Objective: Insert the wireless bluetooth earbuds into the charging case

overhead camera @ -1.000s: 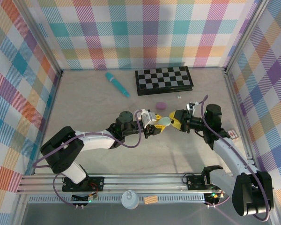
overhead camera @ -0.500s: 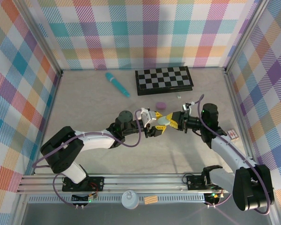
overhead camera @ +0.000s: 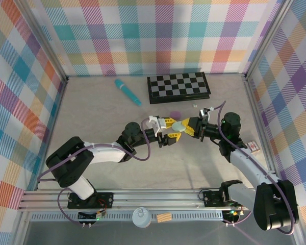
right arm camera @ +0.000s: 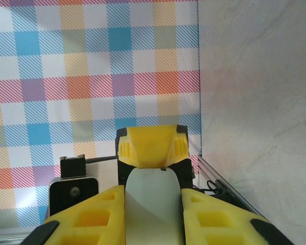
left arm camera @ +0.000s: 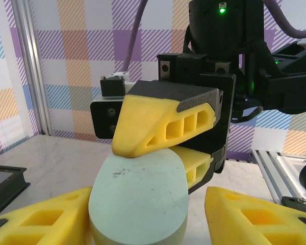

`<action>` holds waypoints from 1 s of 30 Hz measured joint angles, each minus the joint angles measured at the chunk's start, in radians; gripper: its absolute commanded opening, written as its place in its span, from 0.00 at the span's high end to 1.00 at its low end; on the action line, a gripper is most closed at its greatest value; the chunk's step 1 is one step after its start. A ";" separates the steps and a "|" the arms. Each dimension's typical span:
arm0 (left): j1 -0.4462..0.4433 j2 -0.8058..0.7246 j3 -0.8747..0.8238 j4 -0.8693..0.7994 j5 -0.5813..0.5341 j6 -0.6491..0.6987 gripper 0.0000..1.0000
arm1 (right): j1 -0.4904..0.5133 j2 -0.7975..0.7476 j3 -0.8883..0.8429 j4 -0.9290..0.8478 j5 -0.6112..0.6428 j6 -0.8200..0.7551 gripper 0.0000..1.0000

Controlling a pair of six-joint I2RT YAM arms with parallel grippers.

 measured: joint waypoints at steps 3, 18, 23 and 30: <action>0.000 0.012 0.000 0.011 0.000 -0.002 0.44 | 0.000 -0.006 -0.003 0.013 0.005 0.016 0.77; 0.000 0.045 0.000 0.040 0.003 -0.027 0.45 | 0.013 -0.042 -0.003 0.023 0.011 0.030 0.77; 0.000 0.045 0.000 0.061 0.003 -0.034 0.49 | 0.016 -0.042 -0.003 0.023 0.014 0.029 0.77; 0.000 0.045 0.000 0.068 0.007 -0.051 0.57 | 0.020 -0.042 -0.003 0.019 0.017 0.029 0.77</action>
